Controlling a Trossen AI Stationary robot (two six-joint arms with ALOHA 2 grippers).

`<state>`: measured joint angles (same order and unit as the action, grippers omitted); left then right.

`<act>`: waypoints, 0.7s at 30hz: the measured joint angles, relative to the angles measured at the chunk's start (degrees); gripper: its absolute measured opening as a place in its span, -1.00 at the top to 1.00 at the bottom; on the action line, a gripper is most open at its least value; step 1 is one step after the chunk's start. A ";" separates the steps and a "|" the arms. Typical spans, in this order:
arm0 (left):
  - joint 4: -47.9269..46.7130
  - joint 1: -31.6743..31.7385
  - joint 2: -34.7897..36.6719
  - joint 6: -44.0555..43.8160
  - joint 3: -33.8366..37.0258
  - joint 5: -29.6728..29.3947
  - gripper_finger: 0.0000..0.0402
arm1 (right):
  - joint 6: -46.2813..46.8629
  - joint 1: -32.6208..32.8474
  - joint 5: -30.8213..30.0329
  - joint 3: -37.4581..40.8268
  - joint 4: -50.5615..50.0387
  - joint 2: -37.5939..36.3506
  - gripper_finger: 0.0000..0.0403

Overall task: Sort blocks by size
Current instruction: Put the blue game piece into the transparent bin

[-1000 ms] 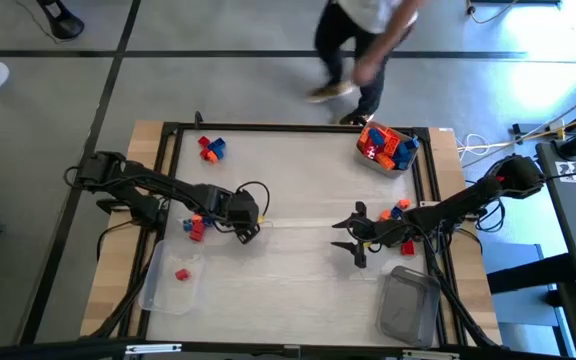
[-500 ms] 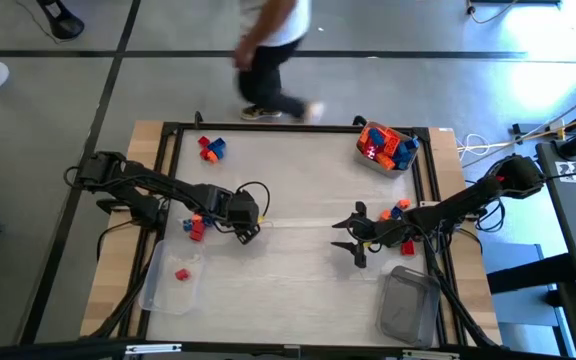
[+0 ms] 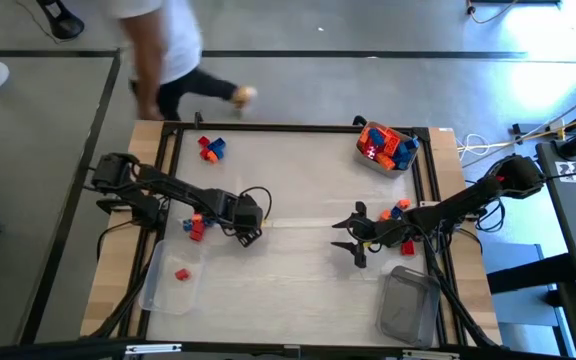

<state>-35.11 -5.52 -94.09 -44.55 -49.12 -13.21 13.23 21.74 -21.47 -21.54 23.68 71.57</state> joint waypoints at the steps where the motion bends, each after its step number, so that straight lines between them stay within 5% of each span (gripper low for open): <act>1: 0.07 0.00 -0.31 0.02 0.00 0.08 -0.05 | 0.00 -0.02 0.00 0.00 -0.02 0.00 -0.18; 12: -5.15 -0.11 5.01 2.84 -4.24 0.75 -0.05 | 0.00 -0.02 -0.02 0.00 0.13 0.00 -0.18; 21: -11.38 2.09 10.04 5.33 -4.84 -6.61 -0.05 | 0.00 -0.02 0.00 0.00 0.13 0.00 -0.18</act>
<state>-46.49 -3.43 -84.05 -39.22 -53.97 -19.82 13.23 21.72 -21.47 -21.54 23.81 71.57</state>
